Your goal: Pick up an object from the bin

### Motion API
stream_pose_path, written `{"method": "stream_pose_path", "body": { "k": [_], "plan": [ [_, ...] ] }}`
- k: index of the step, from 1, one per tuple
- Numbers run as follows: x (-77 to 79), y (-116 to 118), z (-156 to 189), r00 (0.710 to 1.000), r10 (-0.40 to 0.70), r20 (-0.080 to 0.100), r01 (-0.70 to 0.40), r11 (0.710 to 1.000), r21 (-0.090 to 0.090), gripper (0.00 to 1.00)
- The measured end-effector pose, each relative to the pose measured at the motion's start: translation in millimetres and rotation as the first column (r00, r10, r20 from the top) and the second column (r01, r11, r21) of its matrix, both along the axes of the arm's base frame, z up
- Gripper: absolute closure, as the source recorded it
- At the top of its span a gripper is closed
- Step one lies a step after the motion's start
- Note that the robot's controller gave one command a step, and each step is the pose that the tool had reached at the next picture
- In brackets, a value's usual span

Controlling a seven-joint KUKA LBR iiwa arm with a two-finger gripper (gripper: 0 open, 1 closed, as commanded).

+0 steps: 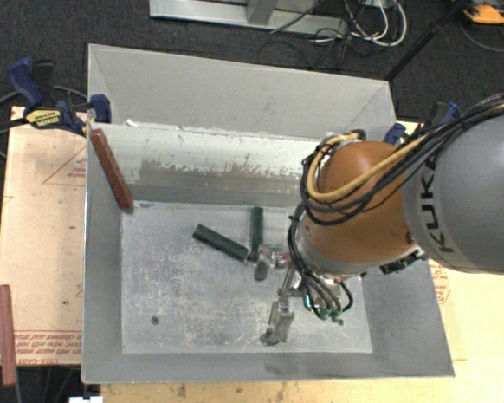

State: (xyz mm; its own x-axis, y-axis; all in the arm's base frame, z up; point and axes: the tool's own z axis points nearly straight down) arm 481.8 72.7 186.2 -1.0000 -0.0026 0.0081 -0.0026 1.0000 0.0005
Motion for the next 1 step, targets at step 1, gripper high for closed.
{"method": "stream_pose_path", "body": {
  "k": [1],
  "plan": [
    [100.4,-6.6,-38.3,0.967,-0.255,0.011,0.255,0.967,0.001,0.0]
  ]
}}
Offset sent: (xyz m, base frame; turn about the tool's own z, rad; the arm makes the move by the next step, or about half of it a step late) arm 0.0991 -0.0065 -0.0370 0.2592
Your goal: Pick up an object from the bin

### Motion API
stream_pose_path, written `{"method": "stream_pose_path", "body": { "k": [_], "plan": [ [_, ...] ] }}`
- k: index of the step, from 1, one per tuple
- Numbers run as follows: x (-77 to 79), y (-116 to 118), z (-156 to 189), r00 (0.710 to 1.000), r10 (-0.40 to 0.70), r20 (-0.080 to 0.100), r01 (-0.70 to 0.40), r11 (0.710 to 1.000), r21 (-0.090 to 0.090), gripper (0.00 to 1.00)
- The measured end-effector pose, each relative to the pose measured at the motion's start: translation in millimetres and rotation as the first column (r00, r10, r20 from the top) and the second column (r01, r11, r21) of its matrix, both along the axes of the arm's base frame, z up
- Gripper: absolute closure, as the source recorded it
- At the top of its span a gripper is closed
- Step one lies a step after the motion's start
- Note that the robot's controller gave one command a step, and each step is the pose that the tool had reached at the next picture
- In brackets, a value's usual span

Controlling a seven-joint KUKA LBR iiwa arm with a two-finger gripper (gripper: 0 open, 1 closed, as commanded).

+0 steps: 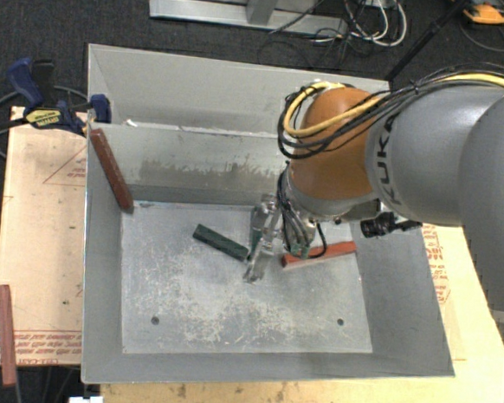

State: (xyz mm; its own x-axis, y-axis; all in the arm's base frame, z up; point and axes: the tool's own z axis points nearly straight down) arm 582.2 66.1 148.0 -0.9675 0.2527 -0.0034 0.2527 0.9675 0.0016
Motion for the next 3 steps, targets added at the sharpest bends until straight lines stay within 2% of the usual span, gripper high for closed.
{"method": "stream_pose_path", "body": {
  "k": [1,2,3],
  "plan": [
    [42.8,15,-82,1.0,-0.008,-0.004,0.008,1.0,0.001,0.0],
    [44.6,15,-76,1.0,-0.009,0.001,0.009,1.0,0.001,1.0],
    [17.2,-9,69,1.0,-0.013,0.007,0.013,1.0,0.001,1.0]
  ]
}}
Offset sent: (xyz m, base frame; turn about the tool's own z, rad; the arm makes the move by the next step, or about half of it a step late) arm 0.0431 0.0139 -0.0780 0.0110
